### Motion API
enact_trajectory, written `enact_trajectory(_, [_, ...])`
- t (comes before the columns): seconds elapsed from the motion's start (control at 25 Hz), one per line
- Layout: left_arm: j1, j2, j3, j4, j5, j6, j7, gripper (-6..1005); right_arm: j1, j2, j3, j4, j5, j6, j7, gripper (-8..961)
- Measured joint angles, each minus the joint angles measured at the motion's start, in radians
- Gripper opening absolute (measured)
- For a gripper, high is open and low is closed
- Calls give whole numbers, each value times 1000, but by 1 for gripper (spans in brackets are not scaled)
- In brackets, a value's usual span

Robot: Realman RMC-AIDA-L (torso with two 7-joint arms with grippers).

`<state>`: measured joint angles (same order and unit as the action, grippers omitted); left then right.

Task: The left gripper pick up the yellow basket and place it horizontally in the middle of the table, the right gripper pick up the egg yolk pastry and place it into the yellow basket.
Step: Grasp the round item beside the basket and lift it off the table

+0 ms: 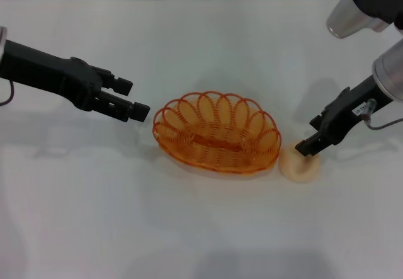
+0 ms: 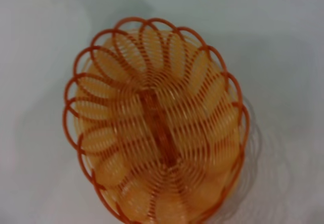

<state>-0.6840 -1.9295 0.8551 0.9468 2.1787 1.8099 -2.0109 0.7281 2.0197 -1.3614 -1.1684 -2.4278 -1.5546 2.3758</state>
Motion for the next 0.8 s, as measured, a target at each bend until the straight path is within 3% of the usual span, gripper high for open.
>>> enact_trajectory(0.8, [0, -12, -2, -3, -4, 0, 0, 888, -1, 0, -24, 83, -13, 23, -4, 587])
